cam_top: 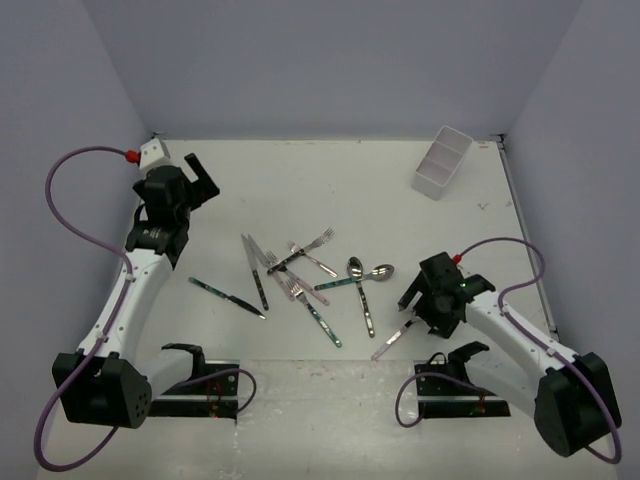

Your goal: Sort the eating utensils into containers

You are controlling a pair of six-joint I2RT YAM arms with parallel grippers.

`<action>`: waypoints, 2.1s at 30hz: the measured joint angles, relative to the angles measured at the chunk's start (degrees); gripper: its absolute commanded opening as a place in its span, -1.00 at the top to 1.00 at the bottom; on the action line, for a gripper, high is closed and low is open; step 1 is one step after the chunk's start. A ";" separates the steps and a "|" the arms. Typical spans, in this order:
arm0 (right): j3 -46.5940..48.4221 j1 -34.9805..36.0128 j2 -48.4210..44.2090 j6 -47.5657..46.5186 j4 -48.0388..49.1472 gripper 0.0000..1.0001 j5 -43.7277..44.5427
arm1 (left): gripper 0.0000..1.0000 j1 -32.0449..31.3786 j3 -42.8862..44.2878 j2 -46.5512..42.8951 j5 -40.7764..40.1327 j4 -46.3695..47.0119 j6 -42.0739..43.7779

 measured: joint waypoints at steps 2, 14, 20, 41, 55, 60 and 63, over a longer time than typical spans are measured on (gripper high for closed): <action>0.04 1.44 3.02 0.33 1.29 -0.61 -0.26 | -1.00 0.00 -0.02 0.00 0.04 0.00 -0.02; 4.39 5.46 12.35 2.86 0.09 0.43 0.00 | -1.00 0.00 -0.66 0.00 -1.42 -0.13 -0.39; 7.19 5.46 16.44 2.67 -1.16 0.95 0.52 | -1.00 0.00 -0.66 -0.07 -3.48 -0.42 -0.37; 34.64 -10.43 13.66 -27.32 25.53 1.00 24.72 | -1.00 0.00 -0.66 2.58 -3.28 -0.13 -0.37; 80.54 -17.05 57.88 -58.69 60.11 1.00 31.93 | -1.00 0.00 0.83 9.07 -1.16 -1.73 -0.37; 79.49 -18.73 59.89 -60.87 61.05 1.00 31.89 | -1.00 0.00 1.60 9.88 -1.33 -1.73 -0.37; 78.82 -19.12 60.15 -61.05 62.20 1.00 31.89 | -1.00 0.00 2.34 11.28 -1.22 -1.75 -0.37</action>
